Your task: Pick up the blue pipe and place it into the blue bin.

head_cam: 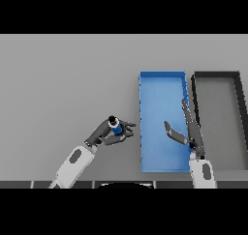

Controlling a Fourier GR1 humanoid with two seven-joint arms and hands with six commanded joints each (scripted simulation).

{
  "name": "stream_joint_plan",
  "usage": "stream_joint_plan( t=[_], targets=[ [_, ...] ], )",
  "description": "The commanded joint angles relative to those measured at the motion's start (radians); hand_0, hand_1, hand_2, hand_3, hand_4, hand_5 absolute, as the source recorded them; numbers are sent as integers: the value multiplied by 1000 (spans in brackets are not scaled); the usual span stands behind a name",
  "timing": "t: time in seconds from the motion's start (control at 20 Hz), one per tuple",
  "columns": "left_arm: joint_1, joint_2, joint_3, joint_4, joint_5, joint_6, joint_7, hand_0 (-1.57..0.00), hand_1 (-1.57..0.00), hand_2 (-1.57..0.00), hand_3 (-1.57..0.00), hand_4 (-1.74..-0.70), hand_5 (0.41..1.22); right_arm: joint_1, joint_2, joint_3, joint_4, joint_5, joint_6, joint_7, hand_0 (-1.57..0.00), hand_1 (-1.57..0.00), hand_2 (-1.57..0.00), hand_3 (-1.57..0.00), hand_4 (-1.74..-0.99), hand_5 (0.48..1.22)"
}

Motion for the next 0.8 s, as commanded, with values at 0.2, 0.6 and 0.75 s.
stream_joint_plan(
  t=[0.2,0.6,0.75],
  targets=[
    [-30,-22,-15,-90,-9,-33,55,-1560,-1562,-1563,-1563,-1466,1217,1,-1,4,18,20,-7,-8,1,1,1,1,-1170,644],
    [-29,-45,1,-102,-39,-64,116,-1569,-1569,-1570,-1570,-1466,1220,82,-2,3,-72,60,-55,-30,1,1,1,1,-1138,643],
    [-20,-51,7,-107,-54,-71,120,-1570,-1570,-1570,-1570,-1466,1220,147,13,19,-158,112,-99,6,1,1,1,1,-1191,642]
  ],
)
